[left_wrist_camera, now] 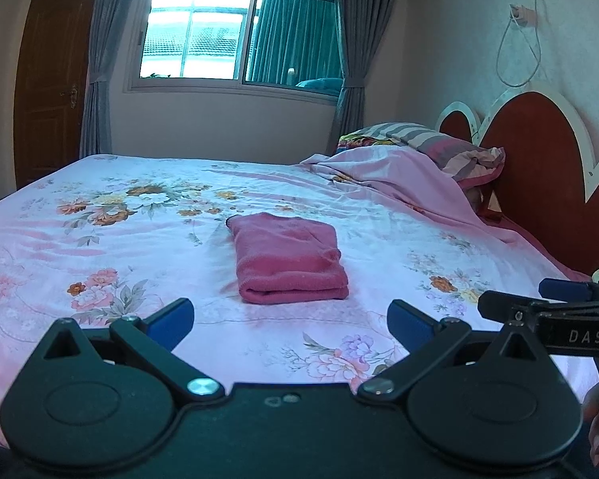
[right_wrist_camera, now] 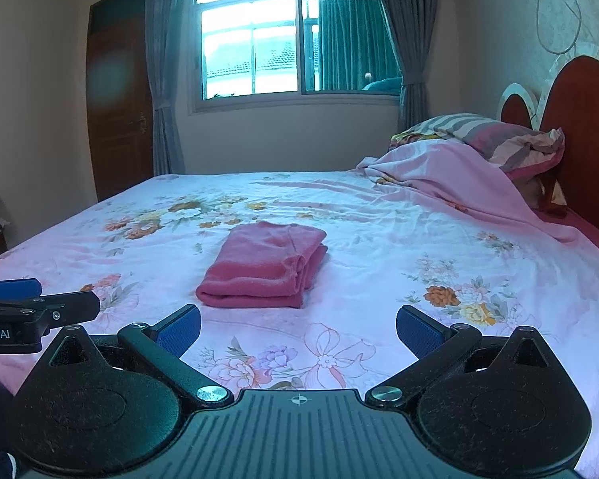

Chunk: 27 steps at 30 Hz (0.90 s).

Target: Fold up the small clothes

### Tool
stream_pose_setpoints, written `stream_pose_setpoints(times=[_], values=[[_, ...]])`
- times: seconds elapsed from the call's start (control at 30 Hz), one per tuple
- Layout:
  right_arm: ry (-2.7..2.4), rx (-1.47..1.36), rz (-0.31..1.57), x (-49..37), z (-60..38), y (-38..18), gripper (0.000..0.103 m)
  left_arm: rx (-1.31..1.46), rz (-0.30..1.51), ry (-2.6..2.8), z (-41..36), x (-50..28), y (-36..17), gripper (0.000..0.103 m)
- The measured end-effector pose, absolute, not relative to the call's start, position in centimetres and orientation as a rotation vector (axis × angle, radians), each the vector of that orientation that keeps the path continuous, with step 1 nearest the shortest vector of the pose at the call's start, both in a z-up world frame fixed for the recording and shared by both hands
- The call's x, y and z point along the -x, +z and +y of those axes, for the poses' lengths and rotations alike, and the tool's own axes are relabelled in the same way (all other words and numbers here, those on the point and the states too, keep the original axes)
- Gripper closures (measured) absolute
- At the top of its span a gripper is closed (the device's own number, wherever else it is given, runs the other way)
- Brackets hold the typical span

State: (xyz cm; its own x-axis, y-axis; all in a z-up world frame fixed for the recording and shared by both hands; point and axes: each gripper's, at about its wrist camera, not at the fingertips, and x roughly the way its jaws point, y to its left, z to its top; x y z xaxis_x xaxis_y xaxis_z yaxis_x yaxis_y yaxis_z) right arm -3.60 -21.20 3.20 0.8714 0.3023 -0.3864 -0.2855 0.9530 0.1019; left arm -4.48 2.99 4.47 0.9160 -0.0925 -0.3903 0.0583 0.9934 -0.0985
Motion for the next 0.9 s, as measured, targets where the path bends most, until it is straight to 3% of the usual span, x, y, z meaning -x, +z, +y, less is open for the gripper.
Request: stream_pose_setpoints(times=[0.9], values=[[0.290,-0.038,0.409,3.47,-21.24,3.16,0.000,0.089,0.383,-0.086,2.54,4.48,4.22,0.002]])
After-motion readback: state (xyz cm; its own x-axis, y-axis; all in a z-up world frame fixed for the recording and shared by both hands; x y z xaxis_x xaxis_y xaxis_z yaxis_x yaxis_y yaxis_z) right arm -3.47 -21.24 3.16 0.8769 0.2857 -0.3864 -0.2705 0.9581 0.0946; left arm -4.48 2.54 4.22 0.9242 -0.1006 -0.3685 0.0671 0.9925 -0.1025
